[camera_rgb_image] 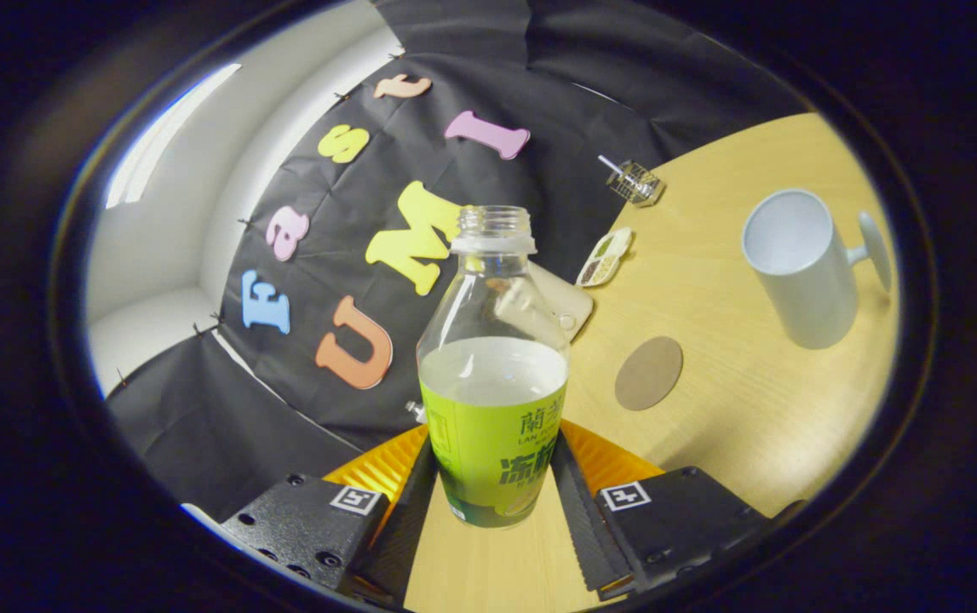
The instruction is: Take the bottle from table, then pour the juice into the cup, finally place the bottle on the coaster
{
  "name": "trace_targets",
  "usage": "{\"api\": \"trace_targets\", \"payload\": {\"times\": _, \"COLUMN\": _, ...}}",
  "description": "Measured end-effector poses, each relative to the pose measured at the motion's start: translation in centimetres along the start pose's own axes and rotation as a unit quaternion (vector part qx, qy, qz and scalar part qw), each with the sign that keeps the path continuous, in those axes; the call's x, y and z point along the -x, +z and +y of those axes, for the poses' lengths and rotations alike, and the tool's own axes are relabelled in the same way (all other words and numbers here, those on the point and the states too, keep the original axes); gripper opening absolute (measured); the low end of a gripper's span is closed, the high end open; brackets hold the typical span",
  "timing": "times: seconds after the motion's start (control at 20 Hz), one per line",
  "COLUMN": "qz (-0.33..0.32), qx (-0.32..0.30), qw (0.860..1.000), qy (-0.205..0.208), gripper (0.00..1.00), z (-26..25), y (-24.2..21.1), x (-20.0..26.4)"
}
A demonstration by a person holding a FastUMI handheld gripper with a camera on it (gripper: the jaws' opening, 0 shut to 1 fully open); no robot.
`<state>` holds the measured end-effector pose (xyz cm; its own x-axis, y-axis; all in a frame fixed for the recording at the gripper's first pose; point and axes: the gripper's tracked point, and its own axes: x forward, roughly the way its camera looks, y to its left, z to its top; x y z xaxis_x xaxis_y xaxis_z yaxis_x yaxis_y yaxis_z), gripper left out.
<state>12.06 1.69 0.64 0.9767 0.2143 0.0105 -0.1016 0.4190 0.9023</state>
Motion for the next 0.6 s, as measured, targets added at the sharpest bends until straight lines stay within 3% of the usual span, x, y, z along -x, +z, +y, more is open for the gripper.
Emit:
{"api": "trace_targets", "payload": {"times": 0.3, "qz": -0.027, "qx": -0.105, "qw": 0.993, "qy": 0.038, "gripper": 0.78, "z": 0.0, "y": 1.2, "x": -1.3}}
{"api": "trace_targets", "payload": {"times": 0.6, "qz": -0.046, "qx": -0.192, "qw": 0.977, "qy": 0.075, "gripper": 0.78, "z": 0.6, "y": 2.2, "x": -1.7}}
